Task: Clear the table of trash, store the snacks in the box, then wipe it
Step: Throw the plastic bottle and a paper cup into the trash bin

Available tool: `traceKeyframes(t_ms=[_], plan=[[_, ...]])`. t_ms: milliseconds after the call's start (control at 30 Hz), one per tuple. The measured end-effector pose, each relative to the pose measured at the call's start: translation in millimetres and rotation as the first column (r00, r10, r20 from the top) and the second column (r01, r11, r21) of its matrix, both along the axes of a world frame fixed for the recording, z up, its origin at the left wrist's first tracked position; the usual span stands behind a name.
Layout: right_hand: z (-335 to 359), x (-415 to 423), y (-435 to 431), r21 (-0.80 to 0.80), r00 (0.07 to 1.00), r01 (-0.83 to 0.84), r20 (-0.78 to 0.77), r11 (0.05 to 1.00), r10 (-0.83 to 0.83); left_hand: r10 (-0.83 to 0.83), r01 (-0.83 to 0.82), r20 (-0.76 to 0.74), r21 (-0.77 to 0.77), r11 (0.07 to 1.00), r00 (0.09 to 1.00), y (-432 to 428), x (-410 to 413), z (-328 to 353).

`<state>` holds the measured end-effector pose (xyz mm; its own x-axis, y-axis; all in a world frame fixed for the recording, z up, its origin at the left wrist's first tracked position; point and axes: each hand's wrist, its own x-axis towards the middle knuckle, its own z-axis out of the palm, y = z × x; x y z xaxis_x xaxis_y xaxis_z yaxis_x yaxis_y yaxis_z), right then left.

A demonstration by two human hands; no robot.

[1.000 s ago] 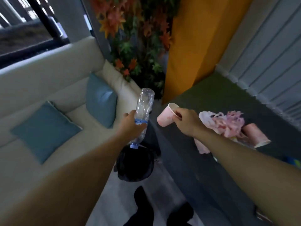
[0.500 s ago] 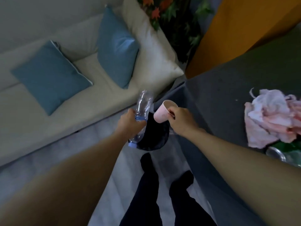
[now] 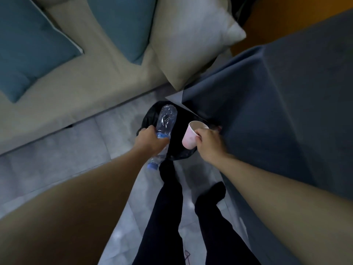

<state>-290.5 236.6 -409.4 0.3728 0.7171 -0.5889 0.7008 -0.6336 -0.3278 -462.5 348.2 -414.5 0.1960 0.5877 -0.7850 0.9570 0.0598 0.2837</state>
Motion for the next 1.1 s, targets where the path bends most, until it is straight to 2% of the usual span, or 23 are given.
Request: traceKeyframes(t_ms=[200, 500, 633, 767, 1100], plan=[[-21, -1, 5, 0.001, 0.998, -0.035, -0.06, 0.999, 0.035, -0.094, 0.094, 0.028, -0.003, 0.996, 0.995, 2, 11, -24], [9, 7, 18, -0.03, 0.995, -0.05, -0.092, 0.998, 0.047, -0.263, 0.258, 0.045, 0.103, 0.961, 0.964, 24, 9, 8], [50, 9, 29, -0.008, 0.993, -0.111, -0.037, 0.994, 0.111, -0.358, 0.345, 0.031, 0.203, 0.916, 0.933, 36, 7, 46], [97, 13, 42, 0.017, 0.987, -0.16, 0.008, 0.987, 0.16, -0.476, 0.47, -0.057, 0.296, 0.832, 0.878, 50, 8, 95], [227, 30, 59, 0.106, 0.969, -0.233, 0.103, 0.967, 0.223, -0.533, 0.521, -0.118, 0.464, 0.716, 0.838, 67, 23, 233]])
